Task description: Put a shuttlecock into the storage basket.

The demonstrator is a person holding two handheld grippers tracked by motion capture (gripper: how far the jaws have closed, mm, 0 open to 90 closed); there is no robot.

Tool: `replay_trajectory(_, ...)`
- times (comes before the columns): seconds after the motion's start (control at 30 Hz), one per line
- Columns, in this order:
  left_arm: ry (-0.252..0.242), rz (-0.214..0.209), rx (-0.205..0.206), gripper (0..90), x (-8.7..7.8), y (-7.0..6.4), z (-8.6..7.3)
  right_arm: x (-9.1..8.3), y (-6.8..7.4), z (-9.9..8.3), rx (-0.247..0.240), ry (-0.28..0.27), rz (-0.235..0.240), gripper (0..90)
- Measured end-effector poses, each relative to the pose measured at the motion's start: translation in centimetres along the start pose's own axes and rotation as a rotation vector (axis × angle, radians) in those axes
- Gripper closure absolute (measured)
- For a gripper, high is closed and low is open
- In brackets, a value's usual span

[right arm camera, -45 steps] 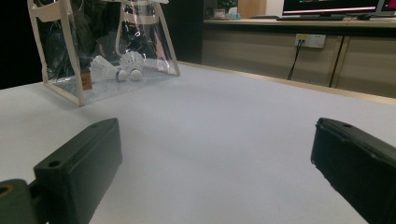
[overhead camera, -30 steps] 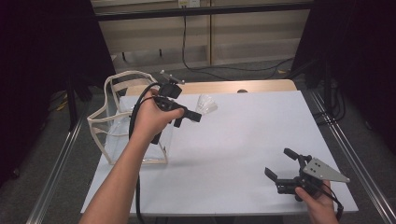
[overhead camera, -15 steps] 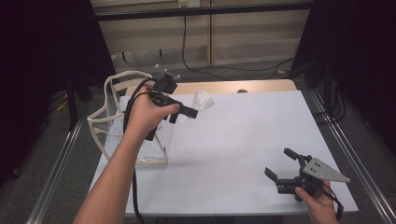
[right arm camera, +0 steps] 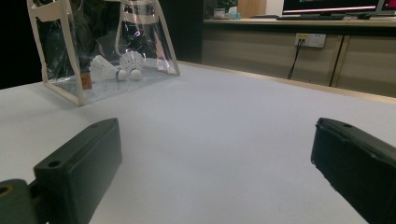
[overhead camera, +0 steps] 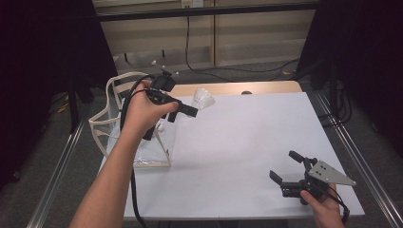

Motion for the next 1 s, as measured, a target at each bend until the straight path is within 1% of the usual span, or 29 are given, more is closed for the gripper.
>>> replay_trajectory(0.17,-0.002,0.002,0.000,65.8,-0.3,0.2,0.1,0.0,0.0,0.0,0.000,0.000,0.002,1.5)
replay_trajectory(0.27,-0.002,0.012,0.000,65.8,-0.6,0.4,0.1,0.0,0.1,0.0,0.002,0.000,0.002,1.5)
replay_trajectory(0.33,-0.003,0.010,-0.003,65.8,-0.8,0.4,0.1,0.0,0.0,0.0,0.001,0.000,0.002,1.5)
replay_trajectory(0.4,-0.006,0.019,0.000,65.8,-1.0,0.6,0.1,0.0,0.0,0.0,0.001,-0.001,0.002,1.5)
replay_trajectory(0.57,-0.005,0.025,0.000,65.8,-1.3,0.8,0.1,0.0,0.0,0.0,0.000,0.001,0.003,1.5)
replay_trajectory(0.6,-0.008,0.020,-0.003,65.8,-1.4,0.7,0.2,0.0,0.0,0.0,0.001,0.002,0.002,1.5)
replay_trajectory(0.83,-0.005,0.032,0.002,65.7,-1.9,1.0,0.2,0.0,0.0,0.0,0.000,0.001,0.002,1.5)
replay_trajectory(1.0,-0.012,0.040,-0.003,65.8,-2.4,1.1,0.3,0.0,0.0,0.0,0.000,0.001,0.002,1.5)
Point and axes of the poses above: each handheld gripper's, and its own axes: x roughly forward along the jaws, z roughly out of its top, y roughly to its left, the point moved 10 cm from there along x, roughly forward along the jaws, and after that the axes turned 7 degrees about x, right-handed, at the moved point
